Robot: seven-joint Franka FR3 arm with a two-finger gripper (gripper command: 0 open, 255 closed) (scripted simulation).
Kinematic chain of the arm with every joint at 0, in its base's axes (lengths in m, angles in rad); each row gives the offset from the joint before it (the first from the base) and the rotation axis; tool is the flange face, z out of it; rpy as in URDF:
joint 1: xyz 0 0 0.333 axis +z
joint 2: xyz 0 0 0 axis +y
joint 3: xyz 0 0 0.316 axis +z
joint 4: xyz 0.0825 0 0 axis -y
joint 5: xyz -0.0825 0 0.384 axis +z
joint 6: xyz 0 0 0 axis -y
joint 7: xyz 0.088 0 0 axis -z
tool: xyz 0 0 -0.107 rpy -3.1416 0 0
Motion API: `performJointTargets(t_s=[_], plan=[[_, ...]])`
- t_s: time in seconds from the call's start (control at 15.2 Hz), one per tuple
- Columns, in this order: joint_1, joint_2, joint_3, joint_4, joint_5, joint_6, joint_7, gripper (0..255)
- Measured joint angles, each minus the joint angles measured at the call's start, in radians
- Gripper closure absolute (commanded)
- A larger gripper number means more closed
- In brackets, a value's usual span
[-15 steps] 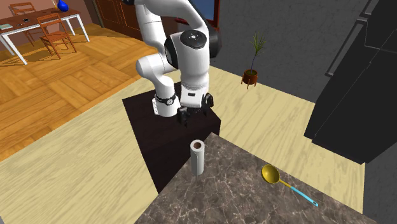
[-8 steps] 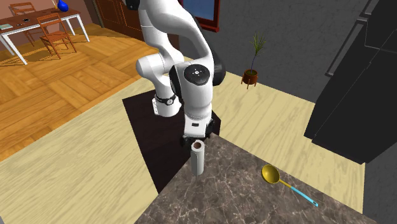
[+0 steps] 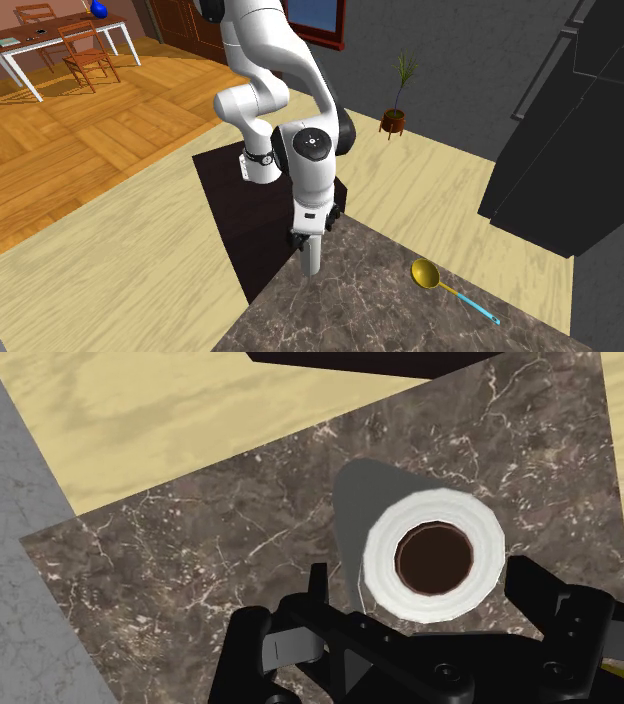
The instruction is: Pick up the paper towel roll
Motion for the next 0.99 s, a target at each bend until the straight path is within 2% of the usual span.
performJointTargets(t_s=[0.07,0.13,0.79,0.99], plan=[[0.0,0.005,0.0,-0.004,0.001,0.009,-0.001,0],[0.0,0.007,0.0,-0.005,0.001,0.012,-0.001,255],[-0.001,0.009,-0.001,-0.005,0.001,0.017,-0.002,255],[0.0,-0.011,0.0,0.003,-0.001,-0.012,0.001,255]])
